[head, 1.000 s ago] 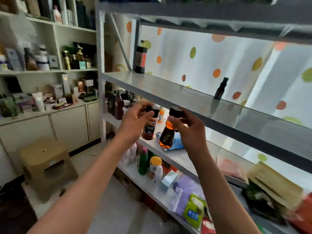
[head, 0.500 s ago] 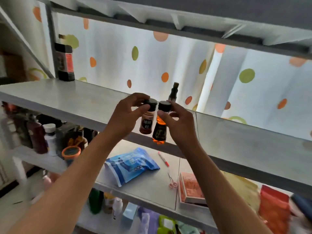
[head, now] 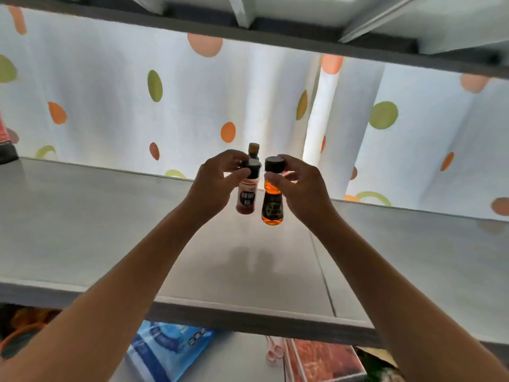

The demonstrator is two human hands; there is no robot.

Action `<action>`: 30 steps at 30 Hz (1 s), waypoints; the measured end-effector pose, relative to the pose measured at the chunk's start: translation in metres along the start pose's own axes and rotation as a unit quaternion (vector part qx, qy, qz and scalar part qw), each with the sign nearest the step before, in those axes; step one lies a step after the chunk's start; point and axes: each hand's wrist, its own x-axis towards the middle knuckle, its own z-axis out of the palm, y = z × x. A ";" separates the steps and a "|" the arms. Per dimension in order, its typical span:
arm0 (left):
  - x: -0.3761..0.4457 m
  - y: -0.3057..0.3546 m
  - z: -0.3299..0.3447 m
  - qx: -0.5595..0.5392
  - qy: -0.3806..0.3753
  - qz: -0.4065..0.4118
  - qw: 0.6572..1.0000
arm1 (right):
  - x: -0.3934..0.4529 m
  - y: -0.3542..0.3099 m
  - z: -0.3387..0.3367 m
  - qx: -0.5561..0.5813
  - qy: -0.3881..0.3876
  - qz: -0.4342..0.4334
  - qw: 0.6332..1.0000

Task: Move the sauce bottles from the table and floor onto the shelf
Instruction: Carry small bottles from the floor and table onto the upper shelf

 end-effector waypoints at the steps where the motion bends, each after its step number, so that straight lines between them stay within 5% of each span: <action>1: 0.009 -0.005 0.007 0.009 -0.008 -0.003 1.000 | 0.007 0.007 -0.002 -0.006 -0.001 0.000 1.000; 17: 0.074 -0.065 0.096 0.082 0.041 -0.070 0.993 | 0.087 0.110 -0.011 -0.021 -0.033 0.019 0.999; 30: 0.087 -0.085 0.120 0.233 0.028 0.011 0.972 | 0.109 0.121 -0.022 -0.007 0.005 0.023 1.000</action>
